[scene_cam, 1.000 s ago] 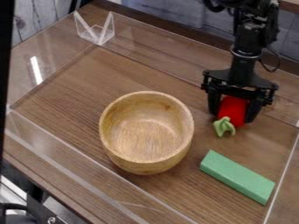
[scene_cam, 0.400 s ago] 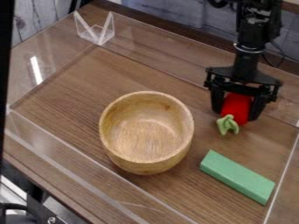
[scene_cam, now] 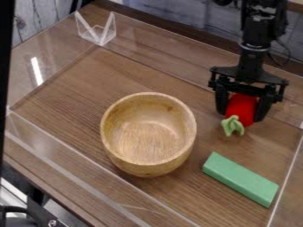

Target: Move the red fruit to the right

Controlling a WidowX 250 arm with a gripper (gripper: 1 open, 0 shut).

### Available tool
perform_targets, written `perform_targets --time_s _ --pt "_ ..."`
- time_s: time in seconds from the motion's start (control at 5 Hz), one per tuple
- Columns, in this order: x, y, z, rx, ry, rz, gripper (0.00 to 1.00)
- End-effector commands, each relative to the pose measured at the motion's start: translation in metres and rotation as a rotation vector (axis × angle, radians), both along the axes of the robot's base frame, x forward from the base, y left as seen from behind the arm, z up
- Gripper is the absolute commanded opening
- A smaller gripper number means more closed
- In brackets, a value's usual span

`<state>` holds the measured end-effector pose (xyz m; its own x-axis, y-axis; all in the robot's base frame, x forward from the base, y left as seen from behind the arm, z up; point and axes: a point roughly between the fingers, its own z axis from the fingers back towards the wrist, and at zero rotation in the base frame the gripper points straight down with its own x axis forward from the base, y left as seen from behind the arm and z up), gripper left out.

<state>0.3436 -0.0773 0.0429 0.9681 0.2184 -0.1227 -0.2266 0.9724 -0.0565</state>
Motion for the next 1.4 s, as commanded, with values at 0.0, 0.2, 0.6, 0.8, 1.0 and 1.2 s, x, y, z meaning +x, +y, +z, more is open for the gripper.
perform_targets --time_s 0.0,0.2,0.6,0.8,1.0,1.2 --pt "0.012 -0.008 0.040 -0.029 -0.109 -0.013 1.00" --pt "0.011 -0.009 0.043 -0.035 -0.105 -0.016 1.00" --pt "0.009 -0.012 0.053 -0.056 -0.098 -0.024 1.00" --pt "0.008 -0.015 0.054 -0.061 -0.094 -0.029 1.00" --pt "0.006 -0.019 0.050 -0.060 -0.089 -0.039 1.00" --pt "0.005 -0.023 0.046 -0.058 -0.085 -0.049 1.00"
